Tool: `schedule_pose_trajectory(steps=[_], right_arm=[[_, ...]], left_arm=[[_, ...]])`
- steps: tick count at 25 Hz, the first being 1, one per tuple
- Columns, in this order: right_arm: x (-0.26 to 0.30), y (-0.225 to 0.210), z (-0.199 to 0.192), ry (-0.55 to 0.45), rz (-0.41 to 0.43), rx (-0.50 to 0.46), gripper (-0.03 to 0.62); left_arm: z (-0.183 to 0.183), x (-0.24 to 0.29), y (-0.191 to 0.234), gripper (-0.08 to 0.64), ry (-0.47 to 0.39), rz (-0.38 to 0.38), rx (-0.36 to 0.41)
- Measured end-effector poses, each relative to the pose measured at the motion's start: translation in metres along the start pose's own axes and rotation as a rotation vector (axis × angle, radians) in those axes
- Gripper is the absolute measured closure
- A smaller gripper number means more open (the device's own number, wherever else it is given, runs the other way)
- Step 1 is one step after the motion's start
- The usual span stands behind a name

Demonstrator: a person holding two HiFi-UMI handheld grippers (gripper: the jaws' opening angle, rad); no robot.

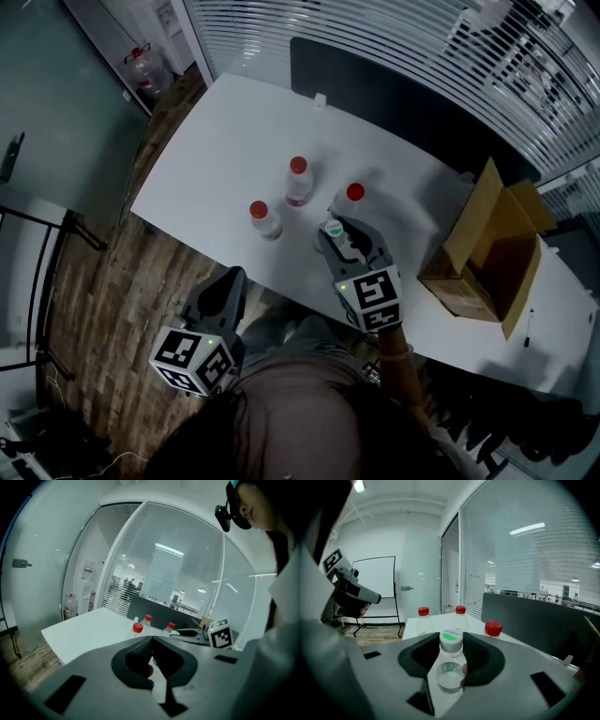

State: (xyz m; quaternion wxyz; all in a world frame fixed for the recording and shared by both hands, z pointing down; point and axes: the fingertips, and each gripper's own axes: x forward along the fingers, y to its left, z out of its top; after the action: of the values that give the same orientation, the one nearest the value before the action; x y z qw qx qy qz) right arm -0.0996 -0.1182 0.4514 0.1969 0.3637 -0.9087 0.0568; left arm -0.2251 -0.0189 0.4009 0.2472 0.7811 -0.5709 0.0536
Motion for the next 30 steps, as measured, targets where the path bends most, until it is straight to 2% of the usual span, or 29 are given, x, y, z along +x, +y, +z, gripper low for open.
schedule_pose_trajectory(steps=[17,24,30], right_arm=[[0.001,-0.001,-0.002,0.027,-0.021,0.049,0.421],[-0.01,0.004,0.005,0.01,-0.075,0.059,0.42],[-0.034,0.009,0.015,-0.044,-0.195,0.115,0.42]], left_arm=[[0.008,0.006,-0.002,0.552,0.005,-0.071,0.026],[0.011,0.005,-0.001,0.552,0.015,-0.137,0.045],[0.013,0.001,0.001,0.552,0.031,-0.227,0.085]])
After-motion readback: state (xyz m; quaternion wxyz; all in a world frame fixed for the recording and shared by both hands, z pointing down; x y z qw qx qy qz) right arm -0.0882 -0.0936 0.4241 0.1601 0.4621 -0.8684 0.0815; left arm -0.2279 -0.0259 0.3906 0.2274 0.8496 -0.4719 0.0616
